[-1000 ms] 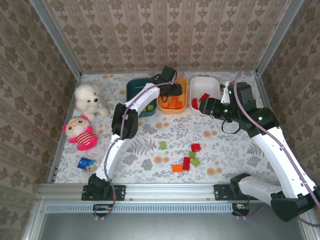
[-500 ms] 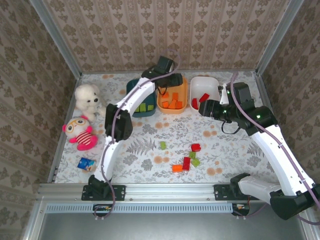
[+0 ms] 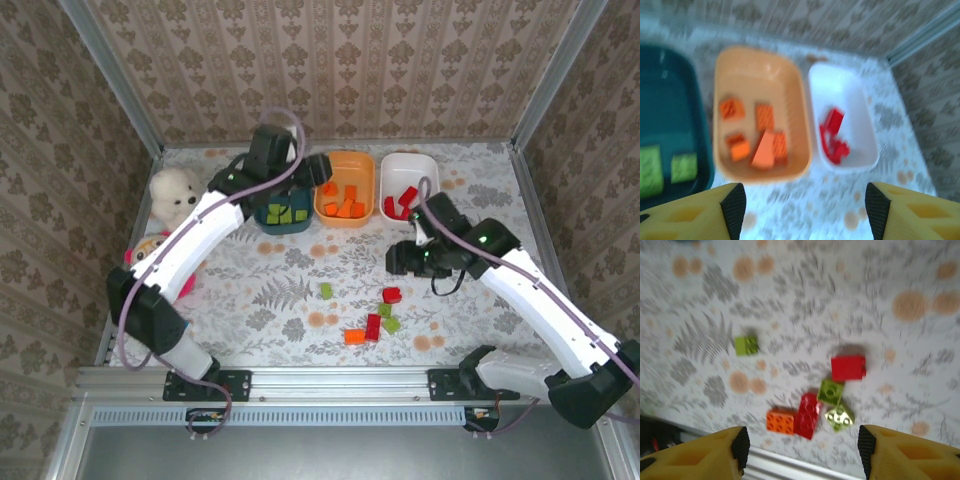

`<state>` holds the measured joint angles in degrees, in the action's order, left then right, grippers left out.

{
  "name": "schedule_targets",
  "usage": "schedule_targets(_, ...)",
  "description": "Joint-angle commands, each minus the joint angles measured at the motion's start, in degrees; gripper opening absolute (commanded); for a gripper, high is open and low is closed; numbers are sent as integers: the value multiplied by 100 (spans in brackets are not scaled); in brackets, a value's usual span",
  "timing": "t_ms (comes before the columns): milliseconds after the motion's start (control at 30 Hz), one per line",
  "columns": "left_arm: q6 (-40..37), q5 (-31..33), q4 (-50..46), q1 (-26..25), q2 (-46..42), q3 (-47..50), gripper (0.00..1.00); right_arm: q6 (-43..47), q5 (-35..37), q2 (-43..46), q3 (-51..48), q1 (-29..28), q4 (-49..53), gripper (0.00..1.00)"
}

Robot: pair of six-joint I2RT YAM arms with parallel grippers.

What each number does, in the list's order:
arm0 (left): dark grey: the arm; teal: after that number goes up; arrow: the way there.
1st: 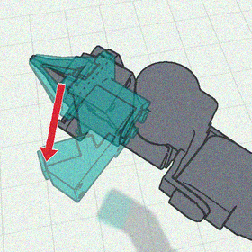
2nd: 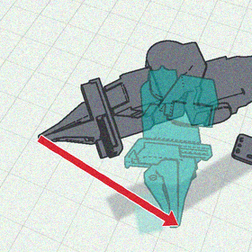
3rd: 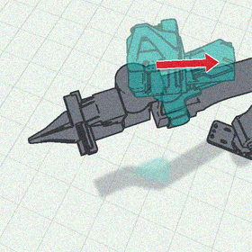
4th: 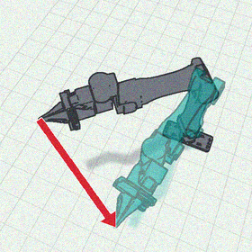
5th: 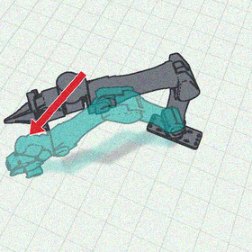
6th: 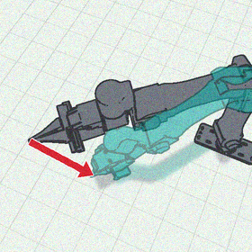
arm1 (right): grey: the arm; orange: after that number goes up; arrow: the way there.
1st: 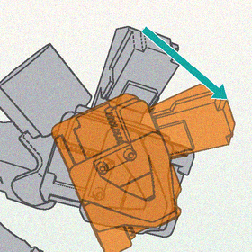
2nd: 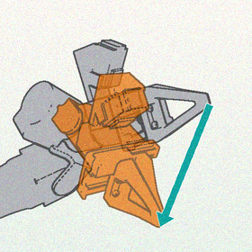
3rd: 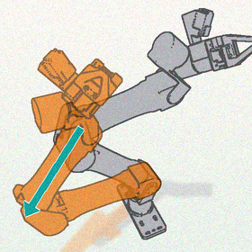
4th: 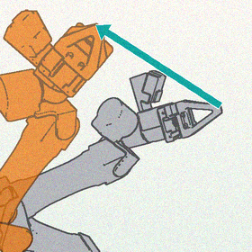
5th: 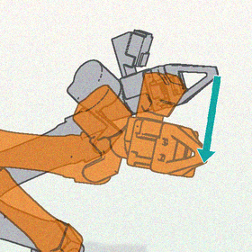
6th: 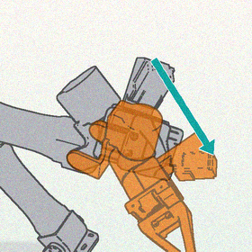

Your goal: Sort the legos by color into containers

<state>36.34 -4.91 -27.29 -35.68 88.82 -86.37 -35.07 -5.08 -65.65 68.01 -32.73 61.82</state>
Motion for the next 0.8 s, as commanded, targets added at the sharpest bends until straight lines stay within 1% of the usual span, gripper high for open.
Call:
schedule_targets(0,16,-128,-70,-174,-727,1043,67,-957,61,-147,-417,-470,111,62)
schedule_targets(67,26,-223,-95,-266,-1273,1684,67,-1476,-29,-256,-718,-769,-210,62)
schedule_targets(133,21,-301,-214,-357,-1777,2241,67,-1993,61,-430,-949,-1160,-499,62)
schedule_targets(233,82,-422,-444,-414,-2372,2840,67,-2746,39,-716,-1367,-1558,-1012,62)
schedule_targets(333,85,-524,-646,-428,-2844,3149,67,-3471,157,-876,-1762,-1840,-1399,64)
schedule_targets(400,33,-546,-752,-428,-3073,3226,67,-3814,243,-956,-1930,-1929,-1539,66)
schedule_targets(533,-47,-606,-842,-428,-3388,3284,67,-4522,277,-1040,-2359,-2060,-2060,66)
schedule_targets(633,-51,-652,-887,-431,-3525,3326,67,-4788,372,-1133,-2515,-2097,-2372,66)
schedule_targets(767,-22,-660,-960,-433,-3675,3392,67,-4992,465,-1258,-2521,-2089,-2547,66)
